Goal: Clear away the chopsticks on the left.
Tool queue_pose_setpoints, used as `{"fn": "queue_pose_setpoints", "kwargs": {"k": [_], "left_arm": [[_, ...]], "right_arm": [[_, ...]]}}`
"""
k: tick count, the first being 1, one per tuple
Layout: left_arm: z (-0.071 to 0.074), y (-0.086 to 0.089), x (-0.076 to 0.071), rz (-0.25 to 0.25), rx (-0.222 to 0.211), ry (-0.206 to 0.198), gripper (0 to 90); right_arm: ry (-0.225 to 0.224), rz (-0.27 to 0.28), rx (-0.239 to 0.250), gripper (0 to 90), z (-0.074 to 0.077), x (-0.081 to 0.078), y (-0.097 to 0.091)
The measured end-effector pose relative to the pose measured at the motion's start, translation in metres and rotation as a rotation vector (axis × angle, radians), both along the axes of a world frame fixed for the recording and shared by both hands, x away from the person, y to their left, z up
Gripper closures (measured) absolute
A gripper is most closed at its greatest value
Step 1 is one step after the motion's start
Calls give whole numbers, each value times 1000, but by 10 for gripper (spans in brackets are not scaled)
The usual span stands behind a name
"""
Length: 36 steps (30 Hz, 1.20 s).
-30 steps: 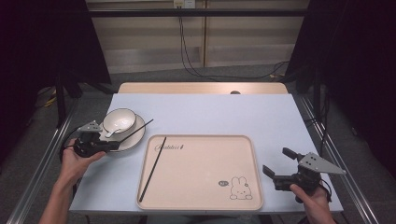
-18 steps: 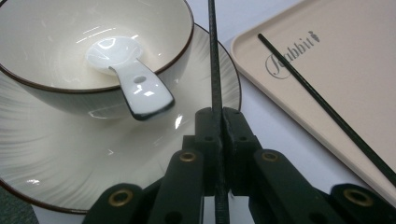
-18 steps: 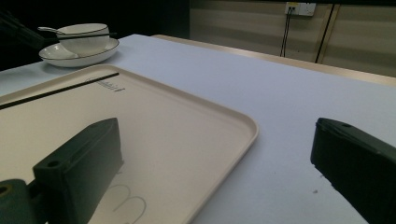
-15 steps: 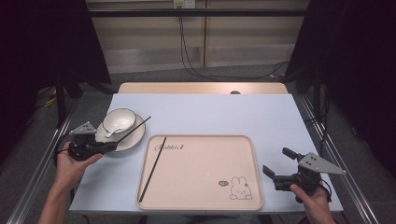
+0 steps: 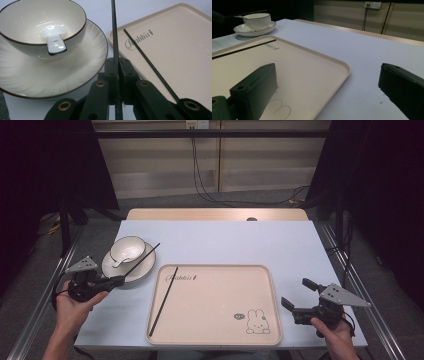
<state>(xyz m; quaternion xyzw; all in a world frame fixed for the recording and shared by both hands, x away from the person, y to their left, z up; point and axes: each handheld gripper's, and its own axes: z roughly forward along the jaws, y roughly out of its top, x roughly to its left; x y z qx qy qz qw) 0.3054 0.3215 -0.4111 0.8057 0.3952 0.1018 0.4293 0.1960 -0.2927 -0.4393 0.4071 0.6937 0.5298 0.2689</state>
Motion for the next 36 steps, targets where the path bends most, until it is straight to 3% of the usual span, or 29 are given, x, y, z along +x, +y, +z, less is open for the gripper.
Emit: {"fn": "queue_pose_setpoints", "kwargs": {"k": [2,4,6,14,19,24,29,36], "left_arm": [[0,-2,-5,38,7,0,858],[0,-5,-12,46,-25,16,858],[0,-8,-14,60,-21,13,858],[8,-24,-32,76,-19,5,857],[8,-34,-41,98,-40,0,857],[7,-49,-54,116,-33,22,857],[7,-59,-61,100,-36,22,858],[7,-75,-70,136,-44,51,858]], "right_arm": [[-3,-6,-3,17,0,0,0],[-2,-3,-3,17,0,0,0],[-3,-5,-2,17,0,0,1],[-2,-4,-1,17,0,0,1],[1,3,-2,17,0,0,1],[-1,3,-4,17,0,0,1],[-4,1,-6,16,0,1,1],[-4,-1,-6,17,0,0,1]]}}
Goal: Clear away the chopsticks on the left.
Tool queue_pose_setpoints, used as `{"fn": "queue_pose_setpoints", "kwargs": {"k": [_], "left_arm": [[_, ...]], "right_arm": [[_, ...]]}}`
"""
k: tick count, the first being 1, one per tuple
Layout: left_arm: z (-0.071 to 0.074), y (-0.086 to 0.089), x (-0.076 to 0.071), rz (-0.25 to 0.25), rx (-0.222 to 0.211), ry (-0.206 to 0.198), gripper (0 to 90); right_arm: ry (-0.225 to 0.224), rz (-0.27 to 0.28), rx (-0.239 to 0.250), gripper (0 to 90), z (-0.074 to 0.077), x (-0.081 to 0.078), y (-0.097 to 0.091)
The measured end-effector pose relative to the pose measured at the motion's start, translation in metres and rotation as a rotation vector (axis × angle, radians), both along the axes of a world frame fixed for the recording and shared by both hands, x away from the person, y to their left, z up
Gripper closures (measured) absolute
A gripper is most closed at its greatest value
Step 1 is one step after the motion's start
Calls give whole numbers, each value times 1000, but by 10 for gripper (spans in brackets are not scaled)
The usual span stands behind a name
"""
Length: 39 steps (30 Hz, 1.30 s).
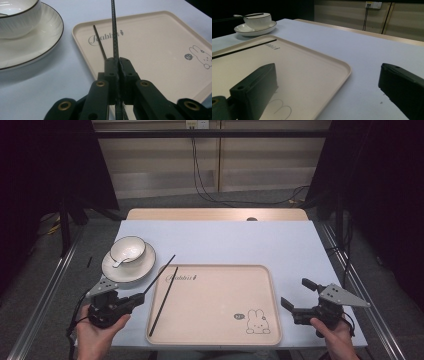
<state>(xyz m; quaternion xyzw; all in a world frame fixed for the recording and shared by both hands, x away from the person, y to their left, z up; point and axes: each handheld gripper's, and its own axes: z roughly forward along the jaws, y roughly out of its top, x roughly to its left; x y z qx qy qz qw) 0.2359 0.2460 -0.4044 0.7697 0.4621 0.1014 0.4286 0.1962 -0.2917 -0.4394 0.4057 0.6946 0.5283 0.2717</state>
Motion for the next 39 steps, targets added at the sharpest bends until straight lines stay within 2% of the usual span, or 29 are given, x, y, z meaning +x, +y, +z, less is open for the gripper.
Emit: {"fn": "queue_pose_setpoints", "kwargs": {"k": [2,7,9,12,15,17,18,19,21,22,26,34,37,39], "left_arm": [[-2,-7,-1,25,7,7,858],[1,-20,-3,41,7,19,858],[1,-27,1,74,-9,23,857],[-2,-30,7,105,-11,39,857],[-7,-34,11,109,-5,54,857],[-13,-38,12,117,18,69,857],[-18,-40,14,115,8,85,856],[-18,-40,14,115,8,85,856],[-23,-44,15,129,25,100,856],[-26,-47,15,121,31,113,856],[-31,-51,15,118,47,126,857],[-44,-58,21,131,111,169,857],[-45,-61,21,148,110,175,856],[-47,-61,22,149,111,213,855]], "right_arm": [[2,1,1,17,0,0,0],[3,1,0,17,0,0,0],[1,4,-1,16,0,0,0],[-1,6,-4,17,0,0,0],[-2,5,-1,16,0,0,0],[-1,6,-1,17,0,0,0],[0,7,-1,17,0,0,1],[0,7,-1,17,0,0,1],[2,4,-1,17,0,0,0],[1,5,-1,17,0,0,1],[-1,8,-5,17,0,0,0],[1,9,-5,17,0,0,0],[-1,10,-5,17,0,0,0],[-1,9,-6,17,0,0,0]]}}
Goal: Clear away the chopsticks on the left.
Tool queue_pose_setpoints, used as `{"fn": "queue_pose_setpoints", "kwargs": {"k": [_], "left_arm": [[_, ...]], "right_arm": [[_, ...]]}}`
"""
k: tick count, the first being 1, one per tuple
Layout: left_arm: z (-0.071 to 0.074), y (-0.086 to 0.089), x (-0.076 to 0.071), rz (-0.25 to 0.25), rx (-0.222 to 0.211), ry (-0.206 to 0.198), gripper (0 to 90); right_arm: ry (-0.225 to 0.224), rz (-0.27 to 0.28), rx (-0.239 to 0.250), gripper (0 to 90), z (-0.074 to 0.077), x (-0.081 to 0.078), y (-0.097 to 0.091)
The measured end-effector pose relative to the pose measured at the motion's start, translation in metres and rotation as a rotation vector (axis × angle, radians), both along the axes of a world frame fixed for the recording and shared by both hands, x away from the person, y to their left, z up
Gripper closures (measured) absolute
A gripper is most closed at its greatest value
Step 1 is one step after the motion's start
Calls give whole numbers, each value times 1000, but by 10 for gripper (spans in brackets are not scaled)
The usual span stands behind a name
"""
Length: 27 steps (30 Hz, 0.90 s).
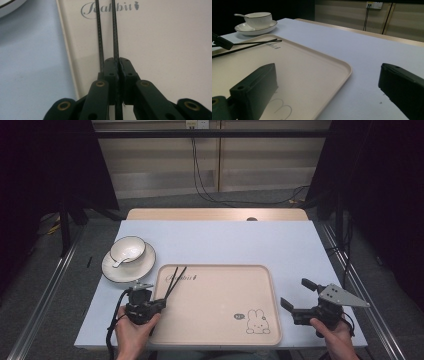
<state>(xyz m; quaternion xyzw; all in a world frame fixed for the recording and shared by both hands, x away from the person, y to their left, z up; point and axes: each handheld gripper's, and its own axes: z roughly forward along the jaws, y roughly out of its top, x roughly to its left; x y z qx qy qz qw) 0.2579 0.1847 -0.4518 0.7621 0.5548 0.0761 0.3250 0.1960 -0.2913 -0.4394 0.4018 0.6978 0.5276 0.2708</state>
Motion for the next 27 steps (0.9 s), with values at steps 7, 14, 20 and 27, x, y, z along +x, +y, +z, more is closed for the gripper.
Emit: {"fn": "queue_pose_setpoints", "kwargs": {"k": [7,14,20,27], "left_arm": [[-7,-6,1,-11,13,23,854],[-9,-8,-1,-30,27,7,853],[-10,-9,-2,-33,19,2,851],[-9,-9,-2,-52,14,-2,802]], "right_arm": [[-2,3,-6,17,0,0,0],[-1,6,-3,17,0,0,0],[-2,3,-8,17,0,0,0],[0,8,-2,17,0,0,0]]}}
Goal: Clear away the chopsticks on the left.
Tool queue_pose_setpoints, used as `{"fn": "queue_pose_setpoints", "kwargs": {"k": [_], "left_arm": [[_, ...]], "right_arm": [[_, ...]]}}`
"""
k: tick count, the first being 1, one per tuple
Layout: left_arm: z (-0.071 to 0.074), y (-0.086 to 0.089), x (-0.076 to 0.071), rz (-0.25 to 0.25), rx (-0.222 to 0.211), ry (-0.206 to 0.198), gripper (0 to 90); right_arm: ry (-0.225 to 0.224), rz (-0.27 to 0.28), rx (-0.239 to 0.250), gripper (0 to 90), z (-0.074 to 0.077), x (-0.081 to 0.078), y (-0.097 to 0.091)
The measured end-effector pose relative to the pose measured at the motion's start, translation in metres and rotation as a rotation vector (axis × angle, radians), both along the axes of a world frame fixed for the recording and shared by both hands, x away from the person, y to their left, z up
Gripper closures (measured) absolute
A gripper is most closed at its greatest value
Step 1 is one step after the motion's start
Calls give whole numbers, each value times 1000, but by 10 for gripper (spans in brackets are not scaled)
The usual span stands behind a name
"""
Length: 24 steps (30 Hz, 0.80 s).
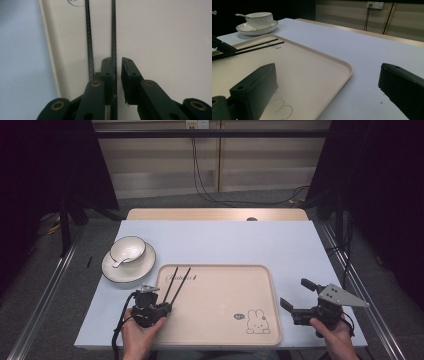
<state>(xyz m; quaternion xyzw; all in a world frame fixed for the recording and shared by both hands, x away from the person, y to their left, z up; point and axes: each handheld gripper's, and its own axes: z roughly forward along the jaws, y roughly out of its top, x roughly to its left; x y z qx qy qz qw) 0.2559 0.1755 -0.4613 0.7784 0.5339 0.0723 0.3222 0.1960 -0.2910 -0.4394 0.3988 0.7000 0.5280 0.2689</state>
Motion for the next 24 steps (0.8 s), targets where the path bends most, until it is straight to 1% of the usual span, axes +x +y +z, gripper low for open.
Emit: {"fn": "queue_pose_setpoints", "kwargs": {"k": [1,2,3,4,5,6,7,8,9,10,11,12,13,14,15,16,17,18,19,20,21,22,23,24], "left_arm": [[0,0,0,0,0,0,772],[0,0,0,-8,-11,0,772],[0,0,0,-11,-9,-1,764],[0,0,0,-24,-7,-2,741],[1,1,0,-40,-17,1,737],[1,1,-1,-35,-5,-3,737],[1,2,0,-38,-6,-8,731],[2,4,0,-51,-24,-14,728],[4,5,0,-60,-46,-29,706],[5,7,-1,-73,-49,-41,684],[7,7,-1,-90,-64,-54,684],[8,7,-2,-94,-77,-78,660],[10,8,-3,-114,-73,-97,626],[14,9,-4,-125,-79,-138,543],[14,9,-4,-125,-79,-138,490],[17,12,-5,-144,-97,-174,420],[17,12,-5,-144,-97,-174,372],[18,14,-5,-155,-122,-188,372],[19,16,-4,-183,-117,-202,269],[20,19,-3,-219,-114,-220,269],[21,22,-3,-229,-113,-236,226],[24,29,-5,-230,-110,-290,173],[24,29,-5,-230,-110,-290,150],[26,33,-5,-231,-121,-311,150]], "right_arm": [[0,0,0,17,0,0,0],[-2,-1,-1,17,0,0,0],[-3,-1,0,17,0,0,0],[-1,1,0,17,0,0,0],[-1,2,1,16,0,0,0],[-1,2,1,16,0,0,0],[-1,1,1,17,0,0,0],[-1,1,0,17,0,0,0],[-1,0,-2,17,0,0,-1],[-1,1,3,17,0,0,-1],[-1,1,3,17,0,0,-1],[0,1,2,17,0,0,-1],[-1,2,1,17,0,0,-1],[0,1,0,17,0,0,-1],[0,1,0,17,0,0,-1],[-2,-5,-6,17,0,0,-1],[-2,-2,2,17,0,0,-1],[-2,-2,2,17,0,0,-1],[0,-2,3,16,0,0,-1],[0,-2,3,16,0,0,-1],[0,-3,3,17,0,0,-1],[-1,-8,10,17,0,0,-1],[-1,-8,10,17,0,0,-1],[-2,-2,0,16,0,0,-2]]}}
